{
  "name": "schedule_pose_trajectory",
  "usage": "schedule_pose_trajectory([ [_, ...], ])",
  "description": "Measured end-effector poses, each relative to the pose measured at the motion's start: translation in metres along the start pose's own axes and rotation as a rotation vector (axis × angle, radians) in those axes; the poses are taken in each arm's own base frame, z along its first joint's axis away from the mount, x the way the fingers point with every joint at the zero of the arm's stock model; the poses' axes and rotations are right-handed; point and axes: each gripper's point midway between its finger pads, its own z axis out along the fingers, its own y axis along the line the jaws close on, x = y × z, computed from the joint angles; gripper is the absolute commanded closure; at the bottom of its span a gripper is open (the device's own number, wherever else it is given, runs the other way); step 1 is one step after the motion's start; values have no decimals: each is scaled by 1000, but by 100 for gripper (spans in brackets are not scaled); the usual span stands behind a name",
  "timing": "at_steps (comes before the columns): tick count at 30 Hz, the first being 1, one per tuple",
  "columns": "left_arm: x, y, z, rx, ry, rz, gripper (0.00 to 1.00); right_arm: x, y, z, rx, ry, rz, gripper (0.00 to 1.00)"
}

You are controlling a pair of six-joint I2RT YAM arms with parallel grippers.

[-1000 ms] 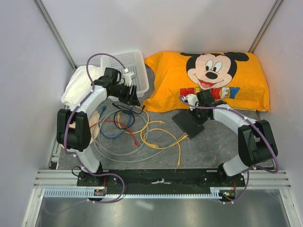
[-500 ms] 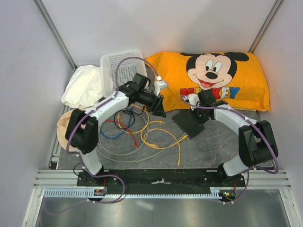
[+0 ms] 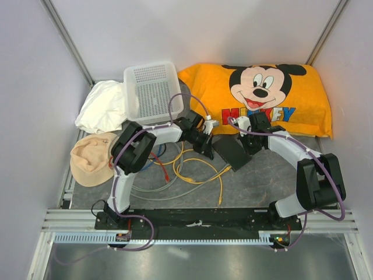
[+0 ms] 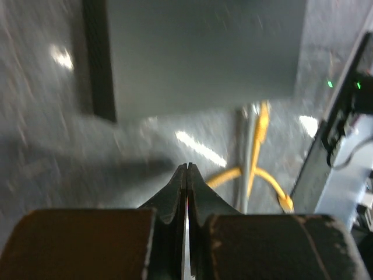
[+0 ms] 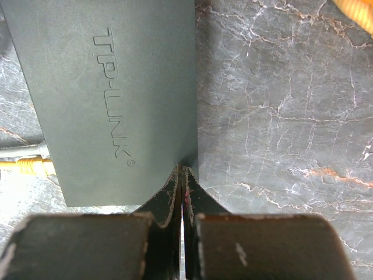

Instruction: Pull the plug from the switch port

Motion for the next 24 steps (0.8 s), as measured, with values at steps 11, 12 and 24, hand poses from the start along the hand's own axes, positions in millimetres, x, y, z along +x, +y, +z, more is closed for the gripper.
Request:
schedule_pose_trajectory([
  [11,-49,11,31,-2,-67,-82,91,1,0,0,-1,4,1,100],
  [12,-59,9,31,3,-82,-70,88,2,0,0,-1,4,1,100],
  [24,-47,-1,13,88,-96,-155,51,4,-1,0,1,12,9,100],
])
